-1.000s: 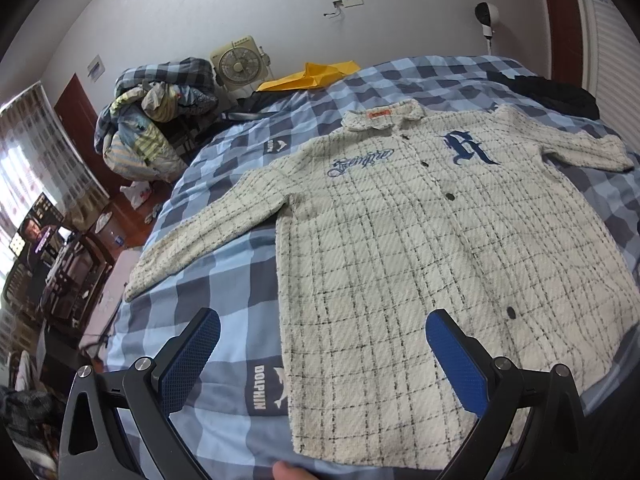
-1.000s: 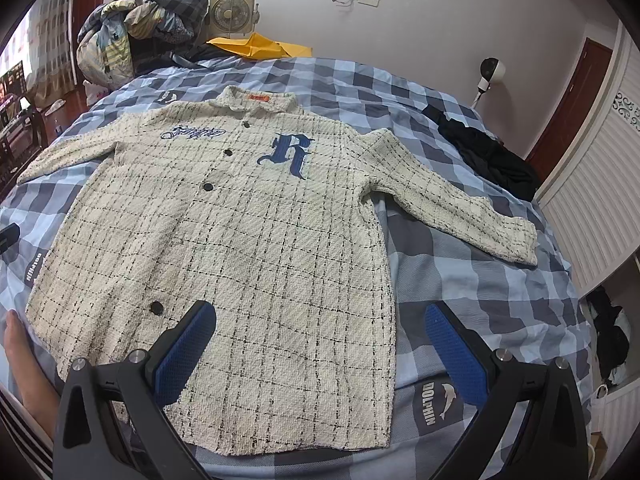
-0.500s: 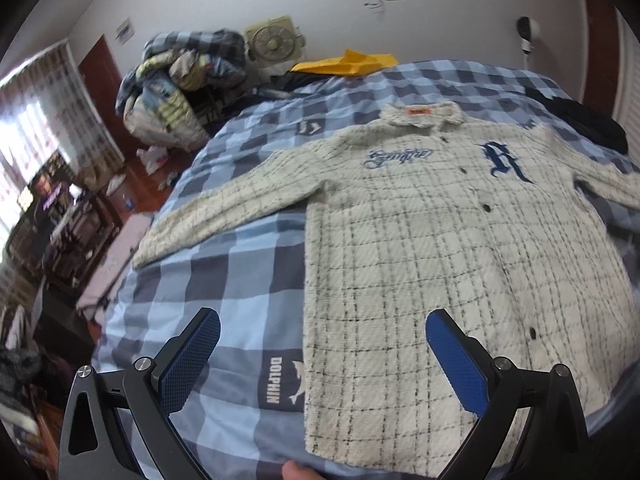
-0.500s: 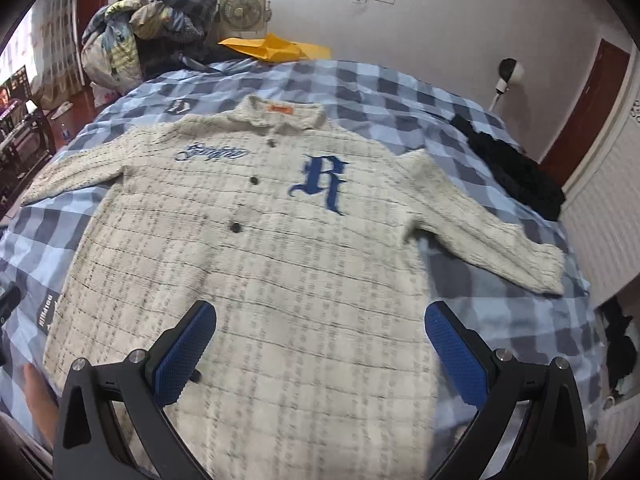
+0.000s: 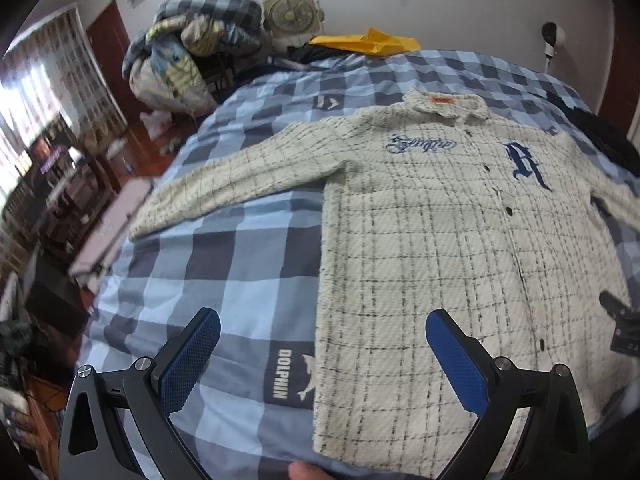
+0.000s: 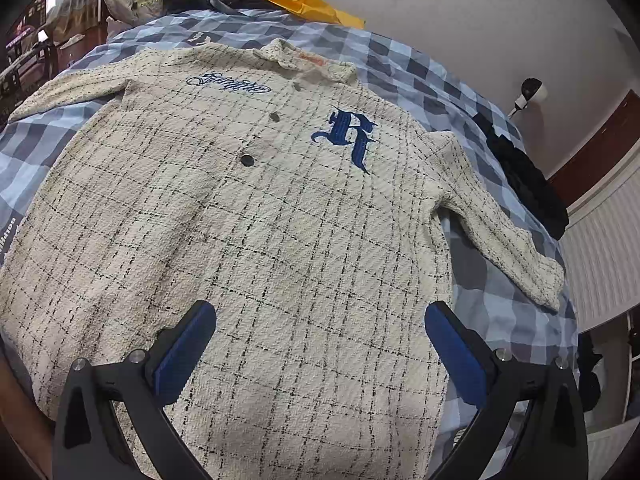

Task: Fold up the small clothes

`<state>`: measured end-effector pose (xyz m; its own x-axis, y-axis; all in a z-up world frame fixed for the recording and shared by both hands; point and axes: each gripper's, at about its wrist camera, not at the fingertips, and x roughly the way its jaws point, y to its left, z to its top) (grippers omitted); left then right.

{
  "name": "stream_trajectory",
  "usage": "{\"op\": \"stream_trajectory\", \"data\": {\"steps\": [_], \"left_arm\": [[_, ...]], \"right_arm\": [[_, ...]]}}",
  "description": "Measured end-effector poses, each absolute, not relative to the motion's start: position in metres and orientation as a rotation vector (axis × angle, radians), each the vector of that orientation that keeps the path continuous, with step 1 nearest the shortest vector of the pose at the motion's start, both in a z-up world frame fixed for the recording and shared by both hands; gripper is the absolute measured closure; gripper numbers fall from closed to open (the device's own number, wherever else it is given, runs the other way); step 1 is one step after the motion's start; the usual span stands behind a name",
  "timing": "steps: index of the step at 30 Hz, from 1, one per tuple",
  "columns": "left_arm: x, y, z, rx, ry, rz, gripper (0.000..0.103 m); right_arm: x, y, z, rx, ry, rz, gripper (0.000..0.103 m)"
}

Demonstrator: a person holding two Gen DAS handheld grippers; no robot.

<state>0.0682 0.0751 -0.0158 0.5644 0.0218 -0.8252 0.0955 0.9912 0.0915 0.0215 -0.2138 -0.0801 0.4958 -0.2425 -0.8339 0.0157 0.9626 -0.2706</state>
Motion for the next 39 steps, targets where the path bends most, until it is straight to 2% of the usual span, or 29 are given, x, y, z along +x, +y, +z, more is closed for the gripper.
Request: {"op": "stream_trajectory", "data": {"steps": [5, 12, 18, 23, 29, 30, 32, 36, 38, 39], "left_arm": [[0.115, 0.145, -0.021, 0.103, 0.981, 0.078, 0.000], [0.214, 0.288, -0.066, 0.016, 1.087, 0.329, 0.000], [0.263, 0.392, -0.096, -0.298, 1.125, 0.412, 0.000], [0.284, 0.442, -0.130, -0.508, 1.159, 0.471, 0.000], [0.305, 0.453, -0.150, -0.553, 1.156, 0.468, 0.001], [0.311, 0.452, -0.155, -0.546, 1.166, 0.463, 0.004], [0.319, 0.448, -0.161, -0.504, 1.195, 0.473, 0.032], [0.331, 0.436, -0.163, -0.441, 1.225, 0.470, 0.056], [0.334, 0.428, -0.152, -0.408, 1.203, 0.464, 0.073], [0.333, 0.426, -0.146, -0.398, 1.187, 0.464, 0.075]], "right_arm": [[0.017, -0.222, -0.078, -0.180, 1.051, -0.160, 0.001], [0.022, -0.210, -0.080, -0.257, 1.028, -0.185, 0.001], [0.034, -0.210, -0.098, -0.264, 1.107, -0.173, 0.001], [0.039, -0.209, -0.112, -0.308, 1.155, -0.203, 0.001], [0.038, -0.202, -0.116, -0.352, 1.166, -0.204, 0.001], [0.039, -0.202, -0.117, -0.356, 1.168, -0.204, 0.001], [0.039, -0.201, -0.119, -0.364, 1.175, -0.205, 0.001], [0.040, -0.202, -0.122, -0.378, 1.183, -0.214, 0.001], [0.040, -0.203, -0.121, -0.372, 1.183, -0.213, 0.001], [0.040, -0.203, -0.120, -0.370, 1.179, -0.216, 0.001]]}}
